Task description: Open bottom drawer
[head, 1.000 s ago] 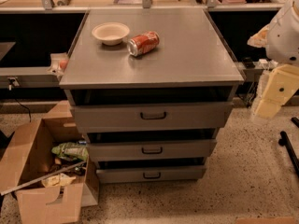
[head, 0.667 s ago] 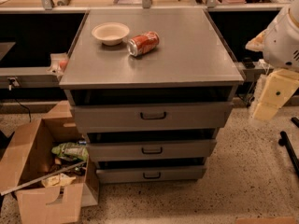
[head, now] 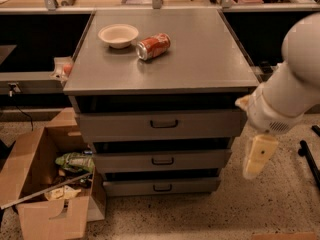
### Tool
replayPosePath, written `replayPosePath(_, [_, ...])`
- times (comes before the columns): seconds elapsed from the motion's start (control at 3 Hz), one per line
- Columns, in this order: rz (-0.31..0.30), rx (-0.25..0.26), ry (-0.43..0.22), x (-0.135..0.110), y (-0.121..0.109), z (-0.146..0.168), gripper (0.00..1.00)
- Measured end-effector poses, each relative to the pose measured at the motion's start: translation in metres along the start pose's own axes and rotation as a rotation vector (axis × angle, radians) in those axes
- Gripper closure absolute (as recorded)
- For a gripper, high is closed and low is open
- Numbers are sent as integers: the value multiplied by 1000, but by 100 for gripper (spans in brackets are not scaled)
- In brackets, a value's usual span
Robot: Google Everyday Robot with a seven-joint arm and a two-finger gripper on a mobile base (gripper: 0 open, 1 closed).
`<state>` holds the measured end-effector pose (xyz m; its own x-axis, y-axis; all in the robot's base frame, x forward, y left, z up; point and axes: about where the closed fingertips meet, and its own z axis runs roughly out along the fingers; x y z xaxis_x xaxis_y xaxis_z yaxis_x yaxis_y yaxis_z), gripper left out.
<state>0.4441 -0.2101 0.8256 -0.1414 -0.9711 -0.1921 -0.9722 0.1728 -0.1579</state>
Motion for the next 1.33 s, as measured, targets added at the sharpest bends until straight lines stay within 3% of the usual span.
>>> replayPosePath(0.33, [-7,-76,19,18,26,97,0])
replayPosePath(0.67, [-4,-175,-4,29,54,194,0])
replayPosePath(1.0, [-7,-175,-2,30,54,202,0])
replayPosePath(1.33, [-29,-179,14,36,54,263,0])
